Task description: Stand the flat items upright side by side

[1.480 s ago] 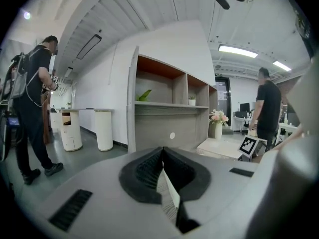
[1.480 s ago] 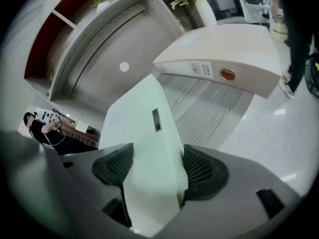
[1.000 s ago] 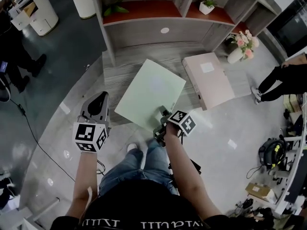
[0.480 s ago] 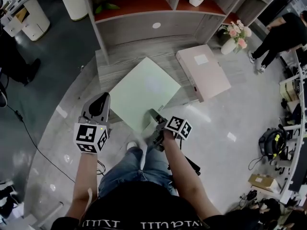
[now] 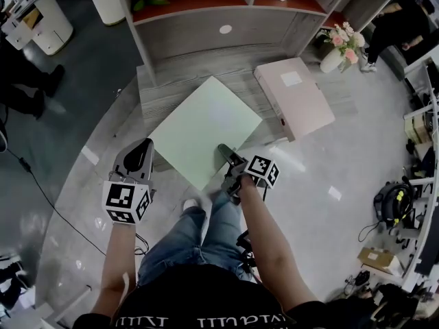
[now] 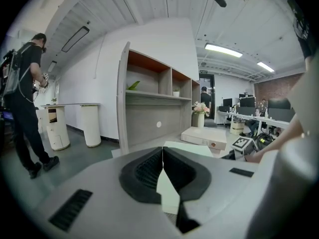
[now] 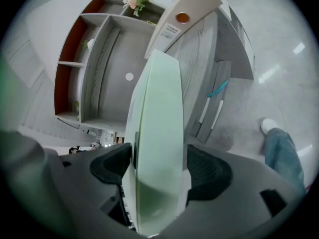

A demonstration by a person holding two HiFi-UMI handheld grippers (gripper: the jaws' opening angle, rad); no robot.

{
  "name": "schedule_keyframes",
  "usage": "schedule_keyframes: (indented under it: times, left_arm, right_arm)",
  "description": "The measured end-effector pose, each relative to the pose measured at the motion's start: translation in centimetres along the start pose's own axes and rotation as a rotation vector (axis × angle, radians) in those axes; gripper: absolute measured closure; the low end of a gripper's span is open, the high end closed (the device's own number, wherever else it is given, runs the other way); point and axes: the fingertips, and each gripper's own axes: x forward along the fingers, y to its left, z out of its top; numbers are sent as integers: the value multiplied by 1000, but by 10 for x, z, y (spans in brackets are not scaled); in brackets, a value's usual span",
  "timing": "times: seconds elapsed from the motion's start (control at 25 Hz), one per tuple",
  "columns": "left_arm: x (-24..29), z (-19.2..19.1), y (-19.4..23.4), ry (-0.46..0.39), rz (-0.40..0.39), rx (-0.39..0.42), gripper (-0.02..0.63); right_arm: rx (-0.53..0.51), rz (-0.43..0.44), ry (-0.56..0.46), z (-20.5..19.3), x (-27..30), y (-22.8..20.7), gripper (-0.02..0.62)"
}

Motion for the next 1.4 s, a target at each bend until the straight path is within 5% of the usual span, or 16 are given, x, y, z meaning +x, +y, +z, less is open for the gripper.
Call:
schedule_keyframes:
  times: [0.2,0.4,0.76,1.04,1.4]
  left_arm:
    - [6,-3,-9,1,-30,-6,592]
    - [13,4,-13,-18,-48,-19,592]
    - [19,25,-5,-76,-40,-44,592]
    - [14,27,8,-93,-7,-62,592]
    - [7,27,29,-98,41,-80,592]
  right_arm:
    - [68,66,22,-17,-11,-3,256]
    - [54,39,44,-24,-26,6,277]
    - [-168,-84,-95,13,-46,46,308]
    - [-217,-100,-2,12,-39,62,307]
    - [-412,-291,53,49,-39,105,308]
